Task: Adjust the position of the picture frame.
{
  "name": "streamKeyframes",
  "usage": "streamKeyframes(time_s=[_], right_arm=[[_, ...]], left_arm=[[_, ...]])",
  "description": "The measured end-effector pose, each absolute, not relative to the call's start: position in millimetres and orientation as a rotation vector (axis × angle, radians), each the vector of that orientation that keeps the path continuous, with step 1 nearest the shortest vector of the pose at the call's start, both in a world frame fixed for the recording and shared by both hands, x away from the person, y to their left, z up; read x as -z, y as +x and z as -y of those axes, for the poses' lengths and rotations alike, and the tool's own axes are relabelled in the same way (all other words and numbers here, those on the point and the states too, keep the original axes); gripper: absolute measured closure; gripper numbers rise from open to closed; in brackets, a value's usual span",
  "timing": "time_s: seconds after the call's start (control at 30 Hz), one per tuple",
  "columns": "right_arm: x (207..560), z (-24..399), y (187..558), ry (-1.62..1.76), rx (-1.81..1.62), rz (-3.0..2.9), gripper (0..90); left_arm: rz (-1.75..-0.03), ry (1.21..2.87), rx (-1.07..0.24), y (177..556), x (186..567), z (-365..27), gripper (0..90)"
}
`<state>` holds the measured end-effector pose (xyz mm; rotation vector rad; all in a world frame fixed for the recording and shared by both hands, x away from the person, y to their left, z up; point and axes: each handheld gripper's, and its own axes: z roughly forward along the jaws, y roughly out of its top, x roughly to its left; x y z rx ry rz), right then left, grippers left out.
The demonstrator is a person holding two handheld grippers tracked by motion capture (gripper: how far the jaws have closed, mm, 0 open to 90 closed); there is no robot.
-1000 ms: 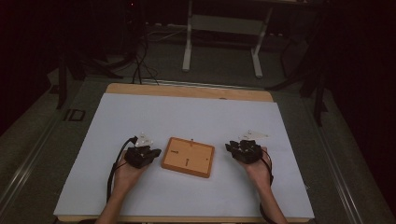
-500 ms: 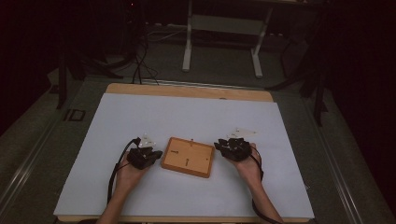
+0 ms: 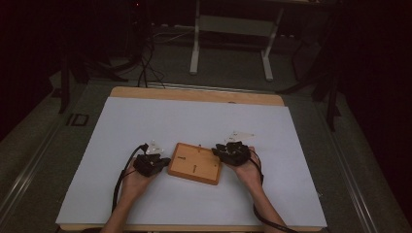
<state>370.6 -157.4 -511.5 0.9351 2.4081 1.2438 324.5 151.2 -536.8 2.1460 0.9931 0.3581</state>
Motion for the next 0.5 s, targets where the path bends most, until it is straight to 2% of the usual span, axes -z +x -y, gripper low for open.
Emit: streamKeyframes(time_s=[0.5], right_arm=[[515.9, 127.0, 374.9, 0.898, -1.284, -2.451, 72.2]], left_arm=[[-0.996, 2.143, -0.358, 324.2, 536.5, -151.1, 89.7]])
